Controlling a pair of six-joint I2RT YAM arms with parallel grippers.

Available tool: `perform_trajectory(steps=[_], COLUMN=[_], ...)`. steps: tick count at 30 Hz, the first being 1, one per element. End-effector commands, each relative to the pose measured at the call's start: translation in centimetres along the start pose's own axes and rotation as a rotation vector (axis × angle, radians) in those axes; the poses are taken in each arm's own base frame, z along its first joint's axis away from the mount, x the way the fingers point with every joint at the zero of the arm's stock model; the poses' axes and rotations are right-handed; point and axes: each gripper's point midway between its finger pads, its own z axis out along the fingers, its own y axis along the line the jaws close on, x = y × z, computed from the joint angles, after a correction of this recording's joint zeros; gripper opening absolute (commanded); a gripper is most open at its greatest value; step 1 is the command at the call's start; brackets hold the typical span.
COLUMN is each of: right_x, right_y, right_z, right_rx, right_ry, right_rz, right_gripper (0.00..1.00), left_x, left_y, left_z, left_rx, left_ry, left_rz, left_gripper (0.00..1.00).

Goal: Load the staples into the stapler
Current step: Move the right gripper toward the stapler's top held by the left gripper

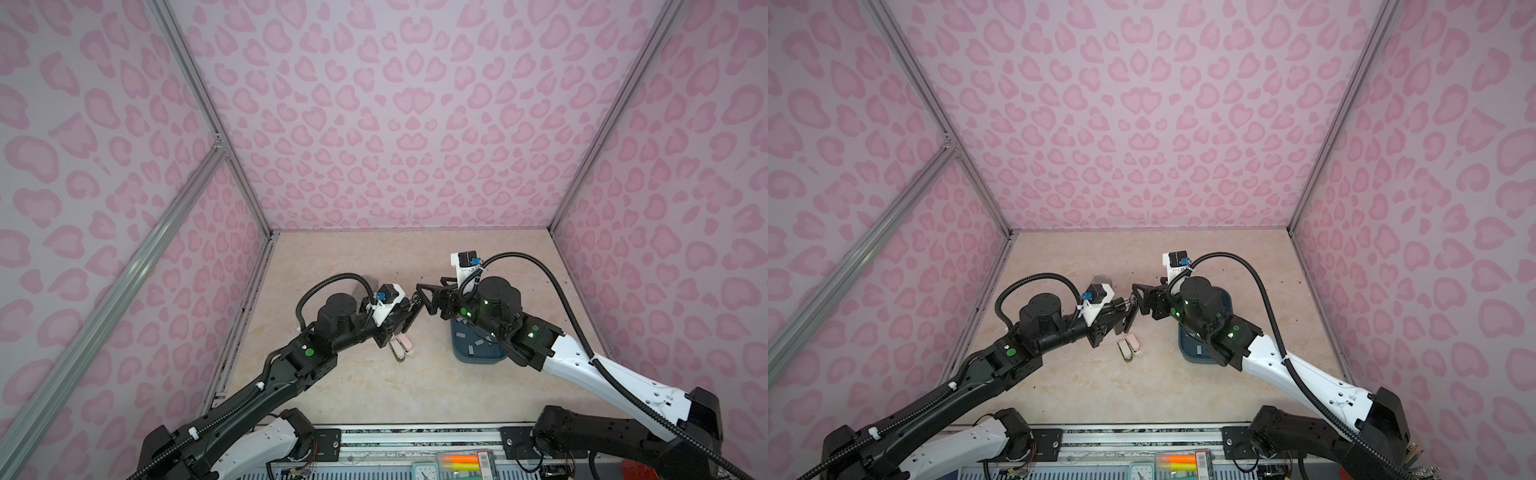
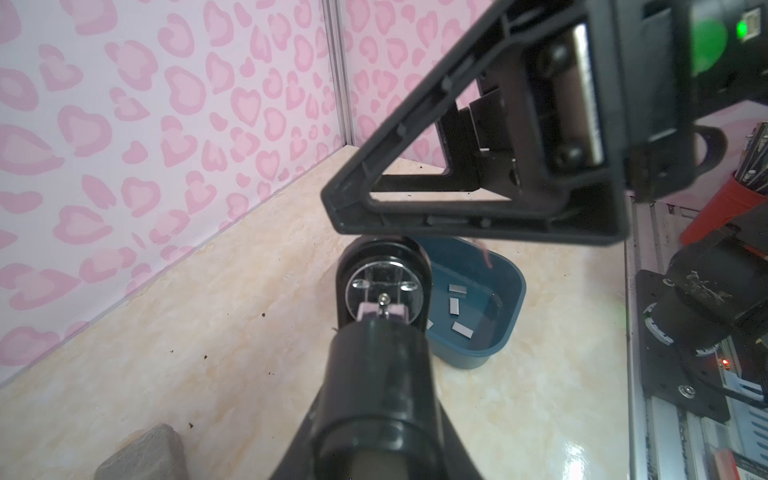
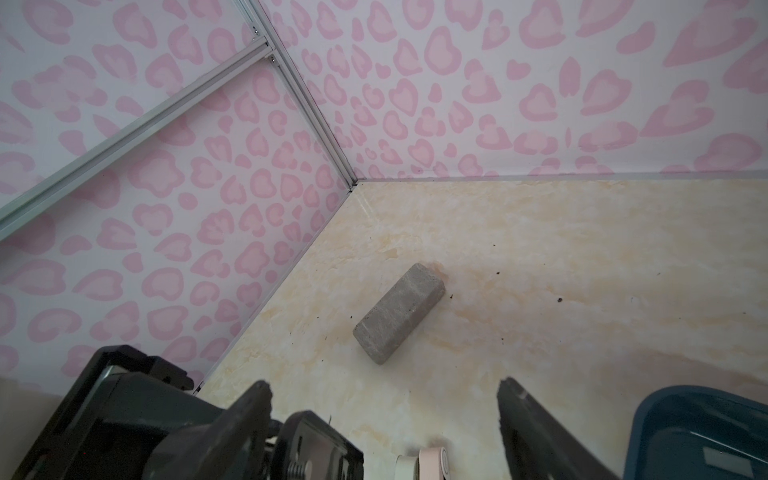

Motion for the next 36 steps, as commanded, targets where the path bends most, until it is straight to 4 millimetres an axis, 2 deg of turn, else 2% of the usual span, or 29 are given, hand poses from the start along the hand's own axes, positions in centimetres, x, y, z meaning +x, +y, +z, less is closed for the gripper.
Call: perform_trajectory(steps=[1, 5, 25, 36], right_x=[-0.4, -0.2, 0.5, 1.2], right_y=[0.5, 0.3, -1.0, -1.3], right_z=[0.5, 0.9, 2.6, 3.8], right_rx=[-0.023, -0.010, 0.061, 0.076], right_ry=[-0.017, -0.014, 0.006, 0.040], right_rz=[0.018, 0.022, 0.031, 0.036], right_gripper=[0.84, 0.82, 0.51, 0.52], left_x=[-2.0, -2.1, -2.4, -2.4], left_y=[0.6, 0.6, 0.7, 0.7], left_z=[-0.1, -0.2, -0.7, -0.8], left_rx=[-0.033, -0.035, -0.049, -0.055], left_ry=[-0.055, -0.060, -0.074, -0.075], left_rz=[0.020, 0.022, 0.023, 0.025], left_gripper=[0.04, 0.04, 0.04, 0.04])
